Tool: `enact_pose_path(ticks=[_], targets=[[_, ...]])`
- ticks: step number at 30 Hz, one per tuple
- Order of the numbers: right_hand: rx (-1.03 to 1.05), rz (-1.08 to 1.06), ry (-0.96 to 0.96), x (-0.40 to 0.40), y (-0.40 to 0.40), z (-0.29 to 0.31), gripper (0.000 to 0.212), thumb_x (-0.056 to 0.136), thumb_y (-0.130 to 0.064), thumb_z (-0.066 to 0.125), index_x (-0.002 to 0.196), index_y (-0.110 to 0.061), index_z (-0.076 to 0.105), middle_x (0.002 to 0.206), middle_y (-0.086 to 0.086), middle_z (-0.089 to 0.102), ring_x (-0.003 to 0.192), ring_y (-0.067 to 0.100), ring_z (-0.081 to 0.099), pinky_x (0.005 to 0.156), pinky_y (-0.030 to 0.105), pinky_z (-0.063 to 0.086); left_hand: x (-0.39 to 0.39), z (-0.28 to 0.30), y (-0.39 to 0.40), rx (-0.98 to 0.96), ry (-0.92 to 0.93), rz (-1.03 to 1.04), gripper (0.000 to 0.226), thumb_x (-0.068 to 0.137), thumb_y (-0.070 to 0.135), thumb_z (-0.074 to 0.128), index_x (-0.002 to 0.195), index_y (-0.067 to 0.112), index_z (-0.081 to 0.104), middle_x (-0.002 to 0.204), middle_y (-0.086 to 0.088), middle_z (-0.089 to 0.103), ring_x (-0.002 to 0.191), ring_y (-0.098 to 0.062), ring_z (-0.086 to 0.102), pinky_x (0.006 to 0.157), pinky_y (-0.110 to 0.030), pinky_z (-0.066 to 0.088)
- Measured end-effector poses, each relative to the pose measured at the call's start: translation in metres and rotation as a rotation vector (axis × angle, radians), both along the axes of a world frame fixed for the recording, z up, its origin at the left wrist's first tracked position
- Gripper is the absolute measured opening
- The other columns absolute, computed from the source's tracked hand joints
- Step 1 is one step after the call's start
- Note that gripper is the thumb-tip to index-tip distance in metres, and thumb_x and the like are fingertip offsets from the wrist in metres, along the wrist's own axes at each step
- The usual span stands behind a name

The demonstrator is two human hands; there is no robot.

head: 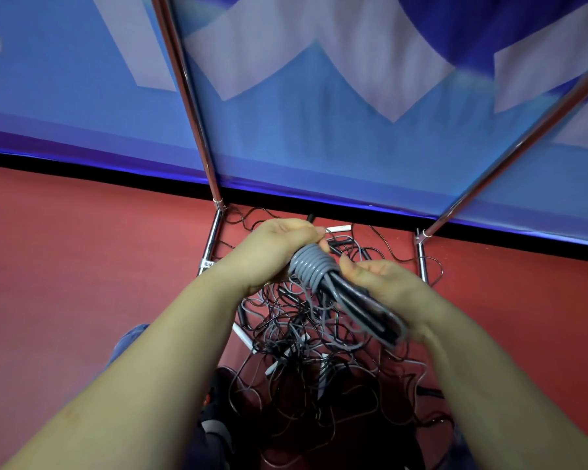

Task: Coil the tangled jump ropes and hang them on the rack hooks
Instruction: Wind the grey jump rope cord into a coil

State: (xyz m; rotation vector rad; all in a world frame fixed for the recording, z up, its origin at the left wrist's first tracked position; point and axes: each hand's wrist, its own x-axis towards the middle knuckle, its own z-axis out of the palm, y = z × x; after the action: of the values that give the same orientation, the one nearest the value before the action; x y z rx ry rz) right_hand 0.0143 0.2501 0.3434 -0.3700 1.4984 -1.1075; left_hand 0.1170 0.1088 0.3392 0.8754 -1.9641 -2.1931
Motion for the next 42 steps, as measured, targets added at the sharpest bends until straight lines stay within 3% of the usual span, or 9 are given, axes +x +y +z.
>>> enact_pose_path(ticks=[4,6,10,14,19,28,34,39,42], targets=[[-0.231,-0.147,-0.561,0.006,-0.001,-0.001,0.036,0.088,-0.031,0.048,0.063,-0.007,0.059,0.043,-0.004,0.045,0.029,0.003,0.039,0.029,0.014,0.033,-0.007,-0.002,0.004,0.238,0.114,0.121,0.039,0.094,0.023,0.050,0.058,0.018,0.063,0.047,-0.004,0.037,0.034,-0.009,0.022,0.039,-0.013,0.012],[-0.283,-0.239,-0.647,0.011,-0.006,-0.007,0.041,0.090,-0.033,0.044,0.058,-0.010,0.057,0.042,-0.006,0.039,0.028,0.001,0.031,0.030,0.013,0.027,-0.011,-0.004,0.007,0.302,0.113,0.197,0.038,0.096,0.024,0.048,0.061,0.016,0.060,0.045,-0.003,0.031,0.031,-0.009,0.017,0.037,-0.009,0.014],[-0.156,-0.455,-0.255,0.026,-0.019,-0.011,0.045,0.101,-0.032,0.034,0.064,-0.010,0.047,0.041,-0.006,0.038,0.030,0.004,0.024,0.035,0.017,0.017,-0.017,-0.006,0.014,0.248,-0.020,0.372,0.035,0.095,0.025,0.050,0.062,0.017,0.058,0.046,-0.001,0.038,0.035,-0.010,0.025,0.036,-0.012,0.018],[-0.008,-0.336,0.171,0.038,-0.018,-0.017,0.040,0.102,-0.017,0.033,0.075,-0.008,0.062,0.045,-0.005,0.047,0.032,0.006,0.032,0.036,0.017,0.026,-0.017,-0.007,0.011,-0.013,-0.102,0.509,0.036,0.093,0.022,0.054,0.057,0.019,0.059,0.046,0.005,0.047,0.040,-0.009,0.035,0.039,-0.019,0.025],[-0.078,-0.127,0.245,0.058,-0.017,-0.017,0.033,0.102,-0.023,0.035,0.090,-0.014,0.064,0.055,-0.001,0.047,0.036,0.009,0.044,0.040,0.017,0.036,-0.009,-0.009,0.000,-0.395,-0.163,0.553,0.032,0.094,0.023,0.052,0.069,0.009,0.065,0.068,-0.003,0.058,0.062,-0.014,0.047,0.061,-0.027,0.037],[-0.067,-0.010,0.942,0.025,-0.001,-0.010,0.014,0.087,-0.034,0.063,0.082,-0.023,0.070,0.050,-0.011,0.046,0.049,0.006,0.039,0.051,0.024,0.033,-0.001,-0.012,-0.010,-0.652,-0.306,0.429,0.035,0.093,0.032,0.051,0.061,0.019,0.053,0.067,-0.004,0.061,0.065,-0.024,0.047,0.063,-0.032,0.041],[-0.075,-0.011,0.987,0.005,0.003,-0.012,0.020,0.083,-0.040,0.065,0.099,-0.030,0.074,0.091,-0.012,0.064,0.090,0.008,0.059,0.084,0.031,0.047,-0.001,-0.008,-0.009,-0.377,-0.125,0.183,0.028,0.095,0.019,0.055,0.071,0.010,0.066,0.062,0.015,0.058,0.054,0.007,0.051,0.058,-0.014,0.040],[0.009,0.262,0.752,-0.005,0.007,-0.009,0.042,0.090,-0.046,0.053,0.058,-0.021,0.062,0.047,-0.010,0.045,0.049,0.010,0.039,0.057,0.029,0.038,0.003,-0.005,-0.007,-0.283,-0.082,0.056,0.026,0.094,0.019,0.057,0.070,0.012,0.065,0.065,0.001,0.057,0.057,-0.008,0.048,0.056,-0.022,0.039],[0.012,0.268,0.635,-0.008,0.006,-0.010,0.050,0.083,-0.055,0.054,0.059,-0.011,0.058,0.046,-0.009,0.036,0.046,0.010,0.031,0.052,0.026,0.031,0.004,-0.003,-0.003,-0.192,-0.049,0.019,0.027,0.095,0.016,0.055,0.070,0.011,0.064,0.061,0.002,0.056,0.049,-0.004,0.047,0.048,-0.015,0.038]])
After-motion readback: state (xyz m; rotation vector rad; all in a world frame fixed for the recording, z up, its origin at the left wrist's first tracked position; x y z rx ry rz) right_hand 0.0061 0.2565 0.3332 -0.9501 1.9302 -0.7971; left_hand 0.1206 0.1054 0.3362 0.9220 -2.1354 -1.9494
